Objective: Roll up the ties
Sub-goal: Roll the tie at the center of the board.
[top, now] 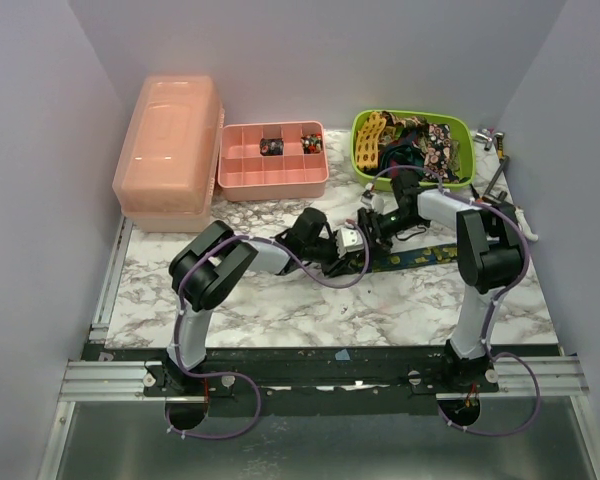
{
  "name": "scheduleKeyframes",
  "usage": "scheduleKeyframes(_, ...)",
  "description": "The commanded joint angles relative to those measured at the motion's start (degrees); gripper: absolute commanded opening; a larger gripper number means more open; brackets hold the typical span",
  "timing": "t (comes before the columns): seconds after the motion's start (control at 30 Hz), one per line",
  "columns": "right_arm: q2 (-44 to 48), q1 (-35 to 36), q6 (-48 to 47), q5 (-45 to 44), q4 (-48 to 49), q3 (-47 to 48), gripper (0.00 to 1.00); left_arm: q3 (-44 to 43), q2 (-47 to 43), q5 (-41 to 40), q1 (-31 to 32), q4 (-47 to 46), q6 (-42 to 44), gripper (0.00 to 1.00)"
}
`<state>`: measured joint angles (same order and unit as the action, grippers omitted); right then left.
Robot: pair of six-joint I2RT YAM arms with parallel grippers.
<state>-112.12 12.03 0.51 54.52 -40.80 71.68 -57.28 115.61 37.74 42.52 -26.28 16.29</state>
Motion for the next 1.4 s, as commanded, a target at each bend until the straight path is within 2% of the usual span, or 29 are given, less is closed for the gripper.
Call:
scheduleKeyframes(0.0, -3.19, 2.72, 2.64, -2.24, 3.42, -0.66, 0.61, -0.14, 1.64, -4.68, 0.53, 14.88, 2.34, 0.28)
scheduleKeyframes(0.13, -7.23, 2.73, 1.29, -4.28, 3.61, 0.14, 0.5, -0.89, 1.55, -4.47, 0.65, 16.16, 2.43, 0.29)
scheduleKeyframes(0.17, -8.1, 2.73, 0.84, -4.88, 3.49, 0.29, 0.42, -0.99, 1.55, -4.41, 0.72, 16.35, 2.43, 0.29)
scheduleKeyframes(0.23, -9.57, 2.6, 0.08, -7.21, 2.59, 0.65, 0.22, -1.06, 1.46, -4.25, 0.72, 16.69, 2.34, 0.3)
scheduleKeyframes(0.27, -10.08, 2.44, -1.58, -8.94, 1.96, 0.74, 0.09, -0.96, 1.31, -3.87, 0.64, 16.64, 2.19, 0.32)
scheduleKeyframes(0.3, -10.67, 2.01, -2.92, -9.79, 1.35, 0.68, 0.01, -0.72, 1.2, -3.53, 0.55, 16.37, 1.91, 0.36)
scheduleKeyframes(0.37, -11.83, 0.99, -4.53, -11.62, 0.27, 0.42, 0.01, 0.19, 0.74, -1.85, -0.14, 14.35, 0.55, 0.52)
scheduleKeyframes(0.47, -13.64, -0.85, -6.05, -14.07, 0.44, -0.39, 0.01, 2.63, 0.1, 1.61, -1.88, 7.11, -2.63, 0.7)
scheduleKeyframes(0.53, -15.54, -1.68, -6.64, -15.43, 0.62, -0.65, 0.01, 5.05, -0.28, 3.97, -2.74, -0.22, -4.85, 0.76)
scheduleKeyframes(0.67, -17.27, -2.78, -5.6, -18.01, 1.9, -1.37, 0.01, 7.66, 0.3, 7.6, -2.88, -11.34, -5.86, 0.78)
scheduleKeyframes(0.87, -17.7, -2.89, -3.47, -19.94, 0.37, -0.63, 0.01, 4.81, 4.7, 7.62, -2.0, -15.56, -8.03, 0.76)
scheduleKeyframes(0.97, -17.14, -2.92, -2.97, -21.25, -0.78, -0.52, 0.01, 3.95, 6.6, 7.44, -1.81, -17.13, -10.08, 0.69)
scheduleKeyframes(1.0, -17.0, -2.82, -2.69, -21.54, -0.81, -0.64, 0.01, 3.79, 7.14, 7.67, -1.72, -17.39, -10.38, 0.64)
scheduleKeyframes(1.07, -17.16, -2.8, -2.31, -21.43, -0.67, -0.66, 0.01, 3.41, 7.5, 7.01, -1.28, -15.39, -9.63, 0.42)
scheduleKeyframes(1.13, -16.83, -2.8, -3.15, -19.36, -0.51, -0.29, 0.01, 3.22, 6.44, 4.8, -0.91, -10.42, -7.13, 0.29)
scheduleKeyframes(1.2, -14.94, -2.8, -3.41, -15.6, -0.18, 0.55, 0.12, 3.86, 4.28, 2.54, -0.73, -4.86, -4.24, 0.24)
scheduleKeyframes(1.27, -11.84, -2.8, -3.17, -12.01, 0.28, 1.32, 0.35, 3.58, 2.26, -0.01, -0.67, 2.29, -0.91, 0.22)
scheduleKeyframes(1.3, -10.17, -2.8, -2.62, -11.07, 0.12, 1.78, 0.51, 3.41, 1.42, -1.07, -0.71, 5.41, -0.09, 0.22)
scheduleKeyframes(1.37, -7.19, -2.82, 0.88, -10.33, 0.14, 1.82, 0.71, 3.49, 0.23, -2.91, -0.77, 9.08, 2.04, 0.22)
